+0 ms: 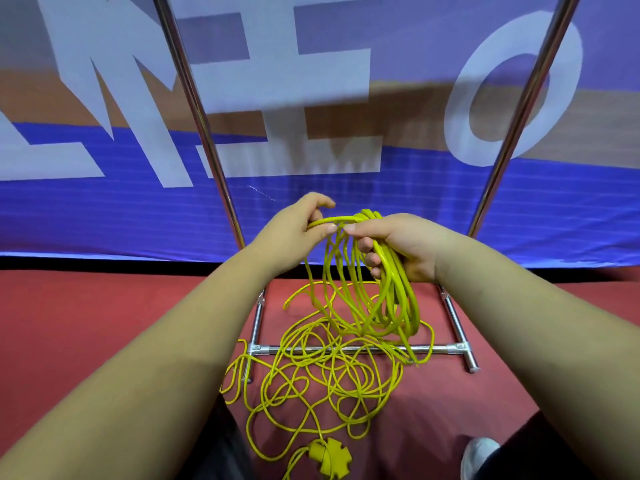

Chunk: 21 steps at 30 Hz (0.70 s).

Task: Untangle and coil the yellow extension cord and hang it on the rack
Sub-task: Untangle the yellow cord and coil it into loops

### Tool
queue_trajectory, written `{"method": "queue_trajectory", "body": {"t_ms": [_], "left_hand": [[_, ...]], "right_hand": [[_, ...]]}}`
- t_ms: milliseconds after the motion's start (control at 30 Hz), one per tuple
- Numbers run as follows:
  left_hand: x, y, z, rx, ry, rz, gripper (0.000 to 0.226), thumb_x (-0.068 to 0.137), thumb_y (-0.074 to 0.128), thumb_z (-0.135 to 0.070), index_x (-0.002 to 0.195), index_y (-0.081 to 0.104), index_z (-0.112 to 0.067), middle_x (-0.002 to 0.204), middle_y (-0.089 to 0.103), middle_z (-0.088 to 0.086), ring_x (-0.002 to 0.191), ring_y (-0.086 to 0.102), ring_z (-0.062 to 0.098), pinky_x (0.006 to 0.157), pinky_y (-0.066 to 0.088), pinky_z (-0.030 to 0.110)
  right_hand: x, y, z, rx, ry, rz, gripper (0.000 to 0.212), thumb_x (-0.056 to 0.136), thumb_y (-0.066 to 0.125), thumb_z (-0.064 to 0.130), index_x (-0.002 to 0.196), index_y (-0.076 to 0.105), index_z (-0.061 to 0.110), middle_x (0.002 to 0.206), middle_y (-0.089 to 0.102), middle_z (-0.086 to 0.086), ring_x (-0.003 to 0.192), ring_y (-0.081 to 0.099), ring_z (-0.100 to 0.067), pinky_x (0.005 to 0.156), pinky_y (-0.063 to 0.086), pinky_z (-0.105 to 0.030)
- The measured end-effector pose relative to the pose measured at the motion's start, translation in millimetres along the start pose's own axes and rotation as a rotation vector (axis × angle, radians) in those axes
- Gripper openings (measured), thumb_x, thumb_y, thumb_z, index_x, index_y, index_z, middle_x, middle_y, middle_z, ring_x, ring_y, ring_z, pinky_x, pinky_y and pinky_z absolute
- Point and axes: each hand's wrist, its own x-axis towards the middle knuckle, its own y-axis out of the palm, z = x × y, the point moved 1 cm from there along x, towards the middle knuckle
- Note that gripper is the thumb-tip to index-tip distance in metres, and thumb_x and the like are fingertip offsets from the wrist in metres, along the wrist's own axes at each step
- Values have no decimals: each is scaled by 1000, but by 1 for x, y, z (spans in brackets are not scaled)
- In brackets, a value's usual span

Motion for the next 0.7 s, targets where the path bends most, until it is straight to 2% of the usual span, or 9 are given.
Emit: {"method": "queue_trajectory", "body": {"t_ms": [67, 133, 200, 267, 333, 400, 467, 600, 700], "left_hand": [[-2, 3, 1, -18, -71, 66, 32, 98, 69, -25, 128, 55, -27, 91, 61, -4, 75, 56, 5, 74, 50, 31], [-4, 7, 7, -42, -133, 145, 44, 91, 78, -25, 127, 53, -25, 94, 63, -1, 74, 59, 5, 78, 54, 35], [-5, 11, 14, -47, -188, 196, 64, 78, 87, -39, 130, 50, -31, 100, 68, 1, 85, 67, 13, 85, 57, 40], [-5, 15, 18, -13, -202, 196, 69, 71, 85, -51, 130, 51, -39, 105, 71, 1, 96, 69, 18, 88, 57, 43], [-2, 19, 22, 54, -191, 147, 48, 79, 80, -48, 119, 58, -34, 99, 71, 3, 93, 67, 21, 83, 55, 44], [2, 19, 25, 200, -129, 84, 20, 89, 73, -42, 98, 61, -28, 88, 63, 5, 84, 60, 22, 72, 49, 42], [5, 21, 28, 293, -83, 54, 15, 93, 66, -41, 91, 60, -28, 88, 50, 2, 85, 53, 23, 72, 45, 39], [8, 27, 33, 231, -129, 49, 20, 94, 70, -39, 100, 56, -25, 103, 47, 0, 95, 56, 22, 82, 49, 40], [6, 24, 30, -2, -142, 93, 43, 95, 71, -36, 133, 52, -30, 127, 59, -5, 112, 63, 13, 95, 53, 37]], "right_hand": [[1, 1, 2, 40, -29, 23, 24, 95, 75, 35, 84, 60, 20, 67, 45, 4, 50, 44, -11, 51, 43, -29], [-1, 2, 5, 51, -57, 53, 21, 97, 73, 35, 89, 61, 19, 65, 44, 6, 49, 41, -10, 50, 42, -28], [-4, 3, 8, 35, -84, 85, 21, 99, 70, 34, 92, 60, 17, 62, 42, 5, 47, 40, -10, 49, 41, -27], [-7, 4, 9, 5, -107, 112, 24, 98, 70, 33, 87, 58, 16, 61, 42, 4, 46, 39, -11, 49, 40, -28], [-10, 4, 11, -15, -111, 125, 26, 94, 73, 36, 88, 58, 16, 62, 41, 4, 46, 39, -11, 49, 40, -28], [-11, 4, 12, 3, -90, 121, 32, 88, 76, 45, 89, 61, 17, 62, 41, 4, 46, 38, -12, 50, 39, -29], [-13, 5, 12, 25, -60, 88, 37, 88, 74, 54, 86, 61, 20, 61, 40, 4, 46, 37, -12, 50, 37, -28], [-15, 7, 11, 26, -27, 65, 31, 102, 64, 45, 85, 57, 20, 60, 42, 5, 43, 36, -11, 48, 37, -26], [-17, 6, 11, 14, -23, 105, 24, 104, 62, 36, 89, 57, 17, 61, 45, 4, 40, 36, -11, 45, 36, -25]]}}
